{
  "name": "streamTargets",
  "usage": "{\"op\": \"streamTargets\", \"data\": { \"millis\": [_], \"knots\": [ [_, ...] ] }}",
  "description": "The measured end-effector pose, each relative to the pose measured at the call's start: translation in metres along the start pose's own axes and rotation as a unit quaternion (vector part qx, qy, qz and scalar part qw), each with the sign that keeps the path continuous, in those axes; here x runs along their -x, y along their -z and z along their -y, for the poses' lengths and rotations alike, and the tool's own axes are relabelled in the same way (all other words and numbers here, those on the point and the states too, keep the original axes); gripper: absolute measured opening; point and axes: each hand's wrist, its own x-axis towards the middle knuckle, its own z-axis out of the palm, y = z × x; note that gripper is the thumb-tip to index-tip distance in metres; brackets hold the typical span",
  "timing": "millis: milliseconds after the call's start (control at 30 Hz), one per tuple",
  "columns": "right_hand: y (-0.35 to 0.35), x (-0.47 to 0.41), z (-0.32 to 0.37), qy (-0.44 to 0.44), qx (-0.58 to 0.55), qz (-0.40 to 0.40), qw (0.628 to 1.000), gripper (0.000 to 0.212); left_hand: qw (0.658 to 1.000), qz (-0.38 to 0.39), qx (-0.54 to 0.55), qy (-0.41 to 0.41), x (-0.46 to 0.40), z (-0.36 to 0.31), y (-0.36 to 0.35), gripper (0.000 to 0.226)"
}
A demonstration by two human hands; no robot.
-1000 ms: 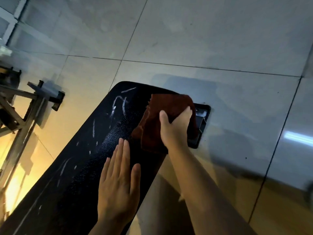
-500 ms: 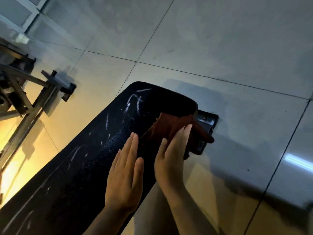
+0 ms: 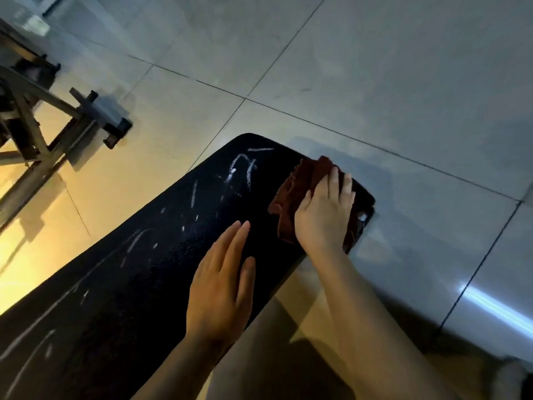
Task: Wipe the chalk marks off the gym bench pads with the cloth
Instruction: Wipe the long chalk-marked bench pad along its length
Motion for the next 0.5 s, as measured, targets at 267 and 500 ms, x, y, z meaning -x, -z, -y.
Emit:
{"op": "streamTargets", "data": {
  "millis": [267,500],
  "knots": [
    [0.013,0.099,0.033,0.138,0.059,0.123,0.981,0.053,0.987,-0.131,-0.045,0.079,0.074,0.003,0.049,0.033],
    [0.011,0.183,0.060,0.196,0.000,0.142,0.970,0.040,0.963,-0.136,-0.147,0.180,0.194,0.061,0.112,0.049]
  ]
}}
